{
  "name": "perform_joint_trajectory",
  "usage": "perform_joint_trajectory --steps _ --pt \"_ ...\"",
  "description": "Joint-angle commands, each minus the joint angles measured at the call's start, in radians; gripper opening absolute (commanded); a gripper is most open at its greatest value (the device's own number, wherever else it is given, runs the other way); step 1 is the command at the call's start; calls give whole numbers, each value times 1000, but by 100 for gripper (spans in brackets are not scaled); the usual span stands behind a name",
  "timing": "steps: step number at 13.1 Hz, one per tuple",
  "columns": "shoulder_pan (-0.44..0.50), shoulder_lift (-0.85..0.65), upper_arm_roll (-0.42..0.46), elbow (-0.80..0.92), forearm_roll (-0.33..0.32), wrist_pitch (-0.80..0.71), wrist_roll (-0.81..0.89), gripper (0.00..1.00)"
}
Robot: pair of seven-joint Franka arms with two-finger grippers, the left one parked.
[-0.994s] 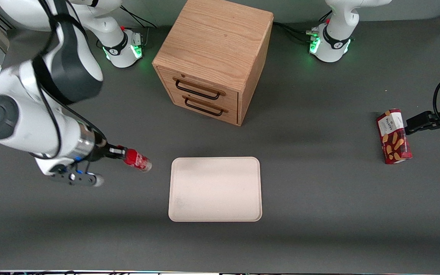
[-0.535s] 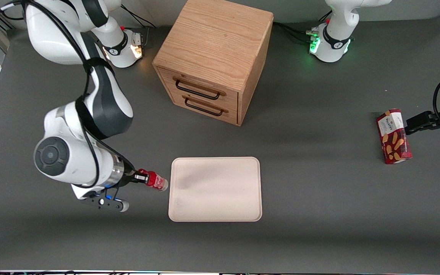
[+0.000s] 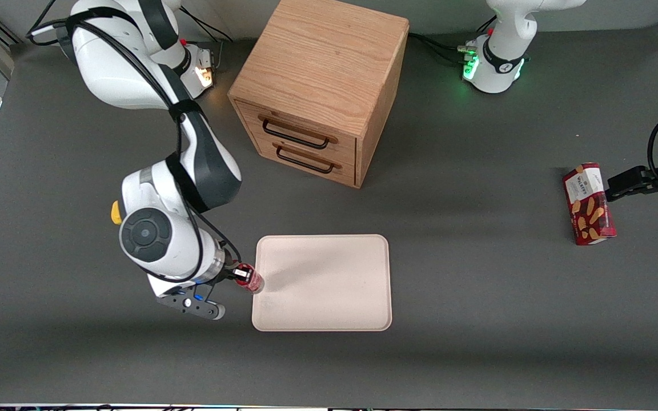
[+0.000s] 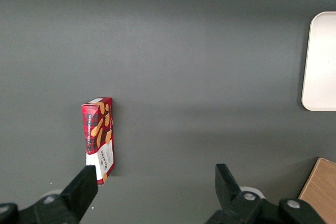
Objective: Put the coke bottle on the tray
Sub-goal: 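Lower the bottle upright onto the tray and open the right gripper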
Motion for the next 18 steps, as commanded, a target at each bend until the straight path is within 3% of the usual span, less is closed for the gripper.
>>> perform_joint_trajectory --steps 1,9,15,16,17,18 --pt "1 45 -1 59 -28 31 32 0" --pt "1 89 31 47 -25 142 30 0" --pt "0 95 50 41 -14 139 23 0" --pt "-2 94 50 39 -14 136 23 14" --pt "-3 88 48 39 -10 136 29 59" --pt "-2 74 47 29 -11 134 30 98"
